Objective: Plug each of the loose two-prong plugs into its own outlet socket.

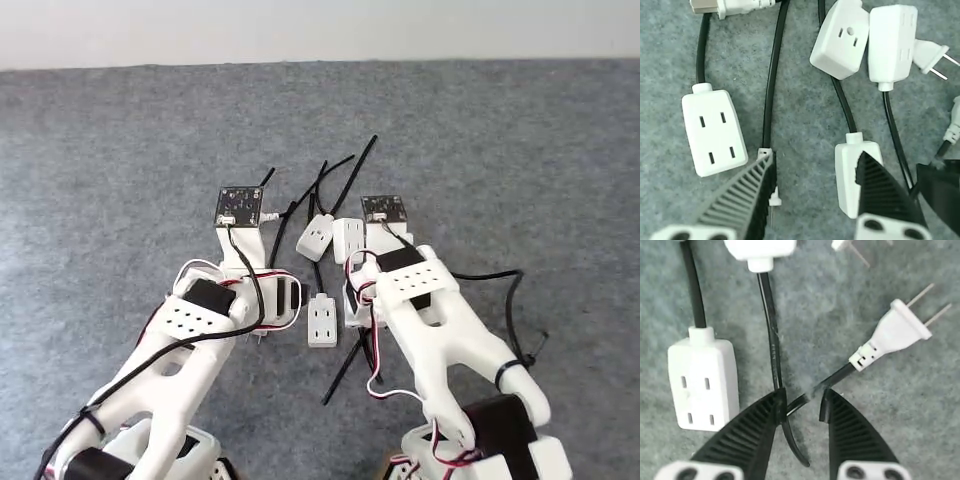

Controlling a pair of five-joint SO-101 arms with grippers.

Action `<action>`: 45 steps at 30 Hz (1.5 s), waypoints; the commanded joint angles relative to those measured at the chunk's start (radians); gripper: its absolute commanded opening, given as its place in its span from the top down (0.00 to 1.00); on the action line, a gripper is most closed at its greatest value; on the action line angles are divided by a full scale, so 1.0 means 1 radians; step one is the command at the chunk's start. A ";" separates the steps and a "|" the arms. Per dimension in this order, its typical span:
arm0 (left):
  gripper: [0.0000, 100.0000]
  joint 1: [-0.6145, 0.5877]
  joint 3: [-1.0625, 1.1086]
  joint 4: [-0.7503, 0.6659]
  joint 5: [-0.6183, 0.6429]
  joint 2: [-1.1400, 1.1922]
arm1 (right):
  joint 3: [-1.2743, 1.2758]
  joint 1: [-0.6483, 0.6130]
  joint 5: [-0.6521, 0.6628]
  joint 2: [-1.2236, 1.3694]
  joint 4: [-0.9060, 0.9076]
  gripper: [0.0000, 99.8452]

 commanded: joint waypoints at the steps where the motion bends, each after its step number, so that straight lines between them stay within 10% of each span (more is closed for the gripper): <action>1: 0.75 -0.005 -0.008 -0.020 -0.009 -0.023 | 0.021 0.016 0.011 -0.008 -0.013 0.88; 45: 0.75 -0.005 -0.007 -0.020 -0.009 -0.023 | -0.015 0.015 0.083 0.108 0.030 0.99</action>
